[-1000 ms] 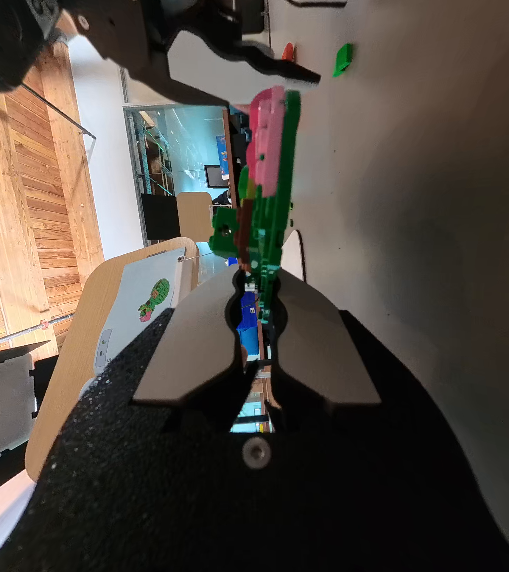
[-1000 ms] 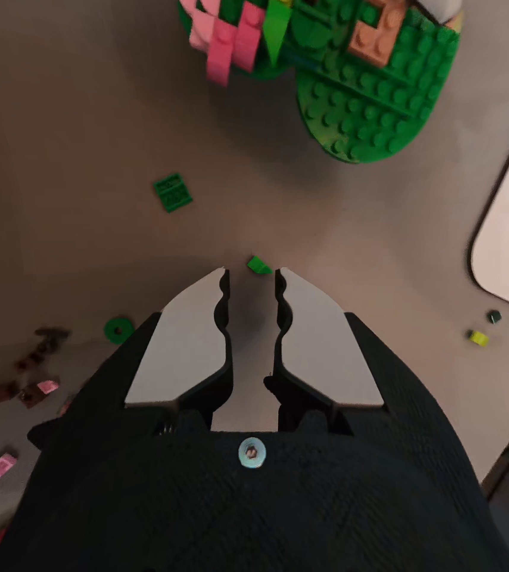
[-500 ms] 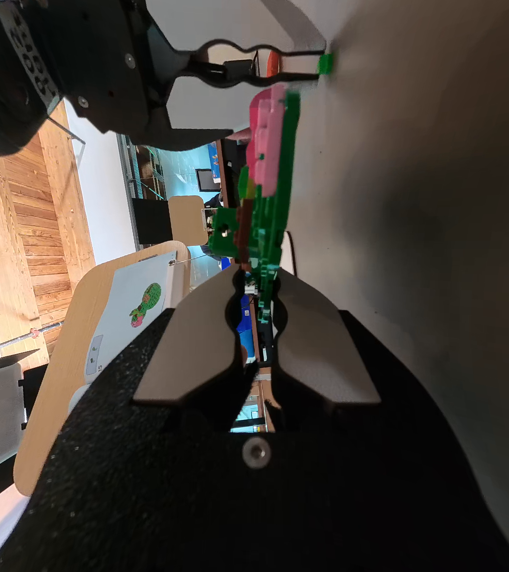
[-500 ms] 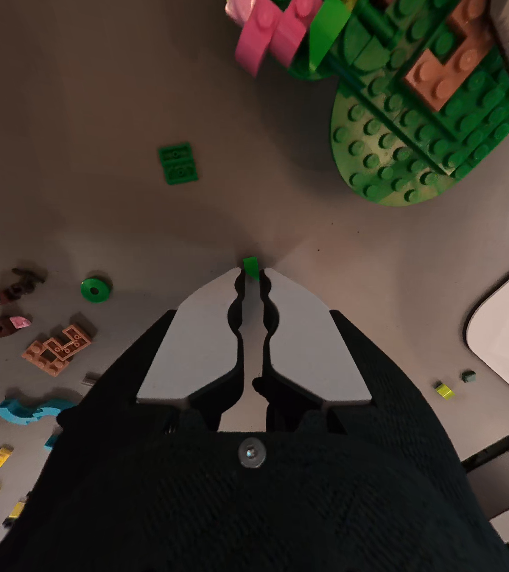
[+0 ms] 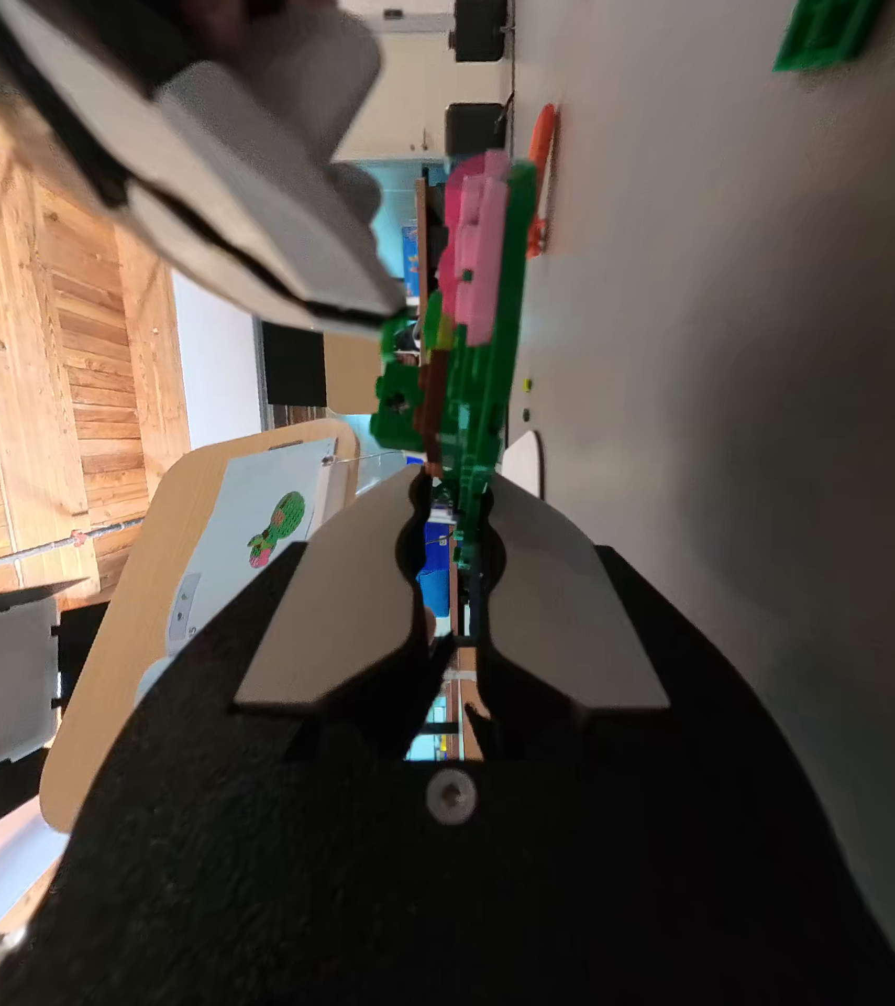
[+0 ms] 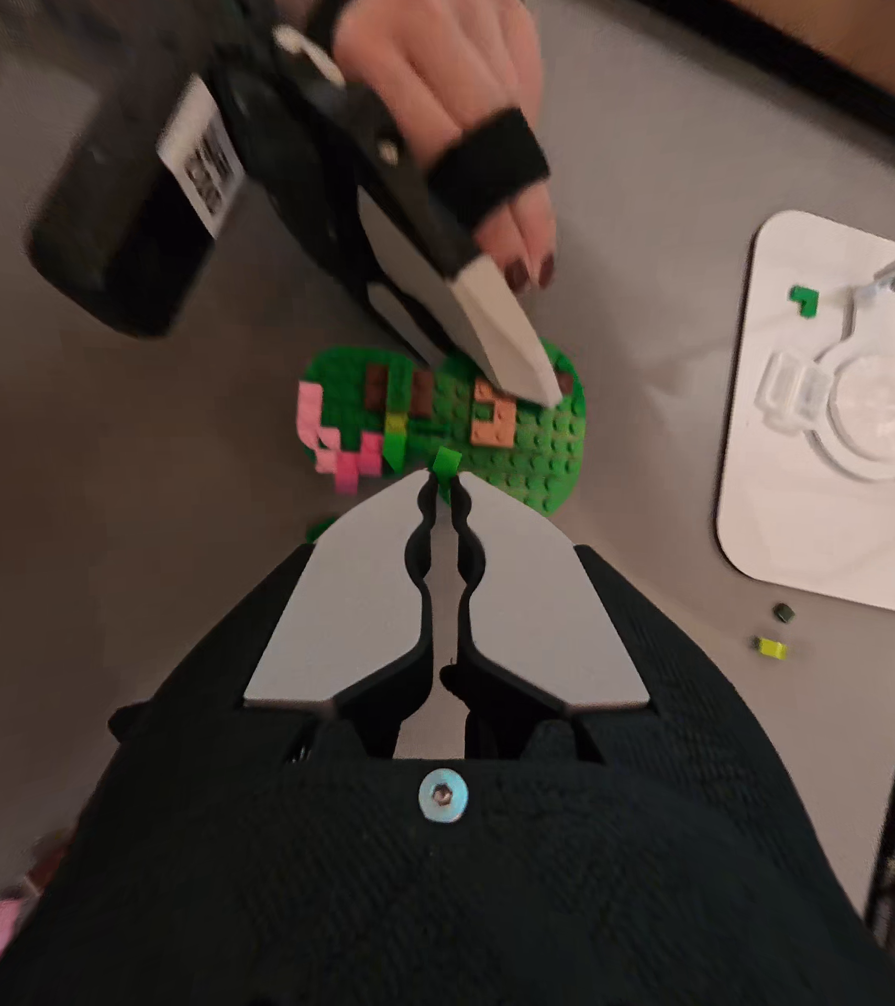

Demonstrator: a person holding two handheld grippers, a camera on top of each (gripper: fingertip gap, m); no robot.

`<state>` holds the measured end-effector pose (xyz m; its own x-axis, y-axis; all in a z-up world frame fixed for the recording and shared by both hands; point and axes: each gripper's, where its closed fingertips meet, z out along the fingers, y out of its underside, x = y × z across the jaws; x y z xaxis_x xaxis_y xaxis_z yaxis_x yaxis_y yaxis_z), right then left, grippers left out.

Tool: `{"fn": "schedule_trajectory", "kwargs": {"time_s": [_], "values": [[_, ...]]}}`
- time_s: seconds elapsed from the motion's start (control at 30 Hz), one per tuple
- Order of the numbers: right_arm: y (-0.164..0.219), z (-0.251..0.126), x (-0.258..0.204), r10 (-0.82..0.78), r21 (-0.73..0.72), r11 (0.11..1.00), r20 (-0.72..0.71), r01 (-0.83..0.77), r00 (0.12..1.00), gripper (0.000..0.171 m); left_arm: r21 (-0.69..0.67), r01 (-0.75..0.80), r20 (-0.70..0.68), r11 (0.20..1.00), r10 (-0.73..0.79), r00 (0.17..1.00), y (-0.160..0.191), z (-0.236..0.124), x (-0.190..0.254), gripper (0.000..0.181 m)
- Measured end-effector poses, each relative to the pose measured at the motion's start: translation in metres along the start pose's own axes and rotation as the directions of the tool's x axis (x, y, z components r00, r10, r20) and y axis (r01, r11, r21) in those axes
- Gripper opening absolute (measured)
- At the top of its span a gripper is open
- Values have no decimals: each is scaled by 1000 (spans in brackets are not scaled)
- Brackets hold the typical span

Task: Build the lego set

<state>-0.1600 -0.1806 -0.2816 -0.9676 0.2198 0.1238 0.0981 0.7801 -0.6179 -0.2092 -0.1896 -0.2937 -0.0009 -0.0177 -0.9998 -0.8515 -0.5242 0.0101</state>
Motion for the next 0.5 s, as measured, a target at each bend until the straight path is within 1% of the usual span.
{"fn": "schedule_trajectory", "kwargs": {"time_s": [0.03, 0.1, 0.2, 0.33, 0.5], "values": [[-5, 0, -3, 15, 5, 1000, 8, -15, 1000, 4, 3, -9, -17, 1000, 9, 1000, -2, 1, 4, 14], [-9, 4, -5, 39, -6, 999, -8, -39, 999, 4, 3, -19, -58, 1000, 20, 998, -4, 2, 12, 14], [-6, 12, -9, 53, -31, 998, -13, -53, 999, 4, -15, -26, -79, 1000, 24, 997, -1, 2, 14, 14], [-2, 18, -11, 83, -19, 996, 2, -83, 997, 4, -23, -27, -112, 999, 25, 993, 2, 2, 18, 14], [-4, 22, -15, 82, 5, 997, 24, -82, 996, 3, -14, -54, -134, 998, 51, 990, 0, 1, 23, 14]]}}
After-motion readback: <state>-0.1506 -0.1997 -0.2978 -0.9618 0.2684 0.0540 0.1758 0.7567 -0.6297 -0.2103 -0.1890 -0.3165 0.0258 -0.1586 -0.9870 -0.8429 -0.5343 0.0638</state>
